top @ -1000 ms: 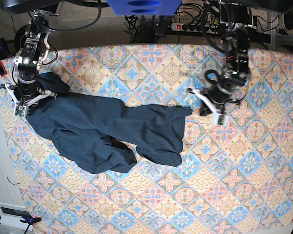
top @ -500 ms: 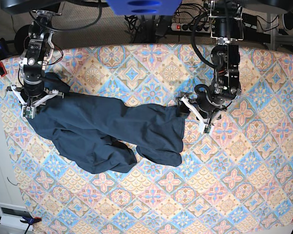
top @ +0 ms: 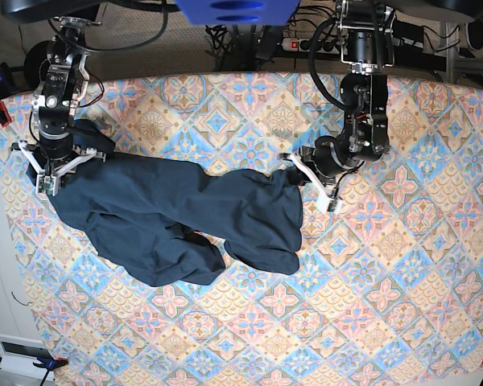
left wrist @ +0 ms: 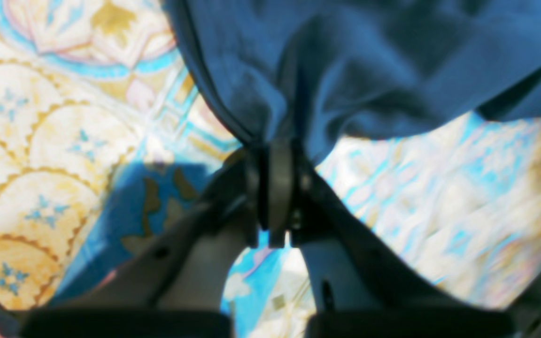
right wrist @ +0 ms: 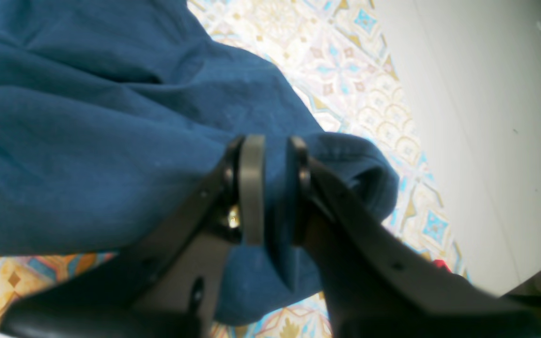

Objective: Layout the t-shirt on the table in an organized manner, then fold the t-shirt properly
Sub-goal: 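Reach the left gripper to the shirt's loose end and grasp it, then pull the grasped end with the left gripper away from the right gripper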

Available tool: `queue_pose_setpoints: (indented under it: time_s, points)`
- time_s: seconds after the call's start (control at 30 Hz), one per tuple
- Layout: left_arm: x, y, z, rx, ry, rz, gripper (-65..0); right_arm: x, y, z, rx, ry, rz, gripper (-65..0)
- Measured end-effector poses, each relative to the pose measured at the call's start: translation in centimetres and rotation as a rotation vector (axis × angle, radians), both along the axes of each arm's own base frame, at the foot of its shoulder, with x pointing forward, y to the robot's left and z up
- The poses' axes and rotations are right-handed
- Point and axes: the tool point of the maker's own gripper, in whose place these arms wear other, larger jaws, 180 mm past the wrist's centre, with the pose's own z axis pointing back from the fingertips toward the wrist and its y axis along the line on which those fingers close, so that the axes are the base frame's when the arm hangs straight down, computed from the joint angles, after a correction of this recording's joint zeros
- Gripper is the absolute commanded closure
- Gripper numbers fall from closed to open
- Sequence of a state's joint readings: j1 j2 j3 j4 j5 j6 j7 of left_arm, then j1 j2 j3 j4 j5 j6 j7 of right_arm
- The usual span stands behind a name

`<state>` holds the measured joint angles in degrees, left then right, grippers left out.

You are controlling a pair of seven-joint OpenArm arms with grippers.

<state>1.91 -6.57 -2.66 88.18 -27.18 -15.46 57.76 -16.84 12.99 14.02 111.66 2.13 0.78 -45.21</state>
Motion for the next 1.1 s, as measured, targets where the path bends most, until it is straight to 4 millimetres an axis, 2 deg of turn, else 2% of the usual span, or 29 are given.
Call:
queue_pose_setpoints:
  time_s: [0.07,0.17,0.3,0.37,0.47,0.53,0.7,0.87,0.97,1.07,1.1]
  points:
    - [-0.1,1.6,0.2,-0.024,0.023,0.033,0.0,0.0,-0.1,0.0,-0.002,0.000,-0.001,-8.2]
    - [0.0,5.2,1.0,-0.063,0.037,0.115,0.0,0.0,-0.1,0.1,-0.003,-0.001,-0.002,-8.2]
    - [-1.0,11.1,4.5,-0.047,-0.053,0.213,0.0,-0.1,0.0,-0.2,-0.003,0.007,0.004,-8.2]
    - [-2.3,12.8,6.0,-0.011,-0.079,0.215,0.0,0.1,1.2,-0.6,-0.004,0.019,0.032,-8.2]
    - [-4.1,13.6,8.4,0.016,-0.132,0.191,0.0,0.8,5.0,-1.7,0.035,0.042,0.142,-8.2]
    - [-5.7,14.0,9.1,0.042,-0.139,0.174,0.0,1.0,6.9,-2.1,0.065,0.045,0.184,-8.2]
    - [-10.1,18.0,7.4,0.132,-0.035,0.262,0.0,1.0,7.0,-2.2,0.046,0.054,0.192,-8.2]
    - [-12.2,21.5,8.0,0.201,-0.014,0.319,0.0,1.0,7.0,-2.2,0.047,0.054,0.193,-8.3]
    - [-12.9,22.1,7.6,0.234,0.010,0.319,0.0,1.0,7.0,-2.2,0.046,0.053,0.193,-8.3]
    - [-12.7,22.1,7.6,0.269,0.023,0.271,-0.1,1.1,7.0,-2.1,0.046,0.051,0.193,-8.3]
    - [-12.6,22.0,7.6,0.277,0.026,0.255,-3.7,1.1,7.0,-2.1,0.046,0.051,0.193,-8.3]
